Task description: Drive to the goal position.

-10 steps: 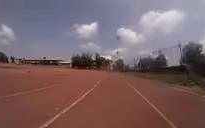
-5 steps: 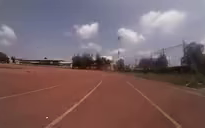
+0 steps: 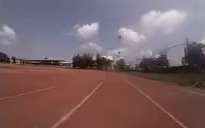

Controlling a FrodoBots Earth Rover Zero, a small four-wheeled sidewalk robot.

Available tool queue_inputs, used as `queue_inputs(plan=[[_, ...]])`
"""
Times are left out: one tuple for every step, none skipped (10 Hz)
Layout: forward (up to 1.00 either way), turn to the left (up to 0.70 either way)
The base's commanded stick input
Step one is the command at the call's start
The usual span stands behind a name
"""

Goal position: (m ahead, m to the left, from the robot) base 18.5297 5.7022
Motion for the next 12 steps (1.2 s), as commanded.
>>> queue_inputs(plan=[[0.70, 0.00], [0.70, 0.00], [0.70, 0.00], [0.70, 0.00], [0.70, 0.00], [0.70, 0.00], [0.70, 0.00], [0.70, 0.00], [0.70, 0.00], [0.70, 0.00], [0.70, 0.00], [0.70, 0.00]])
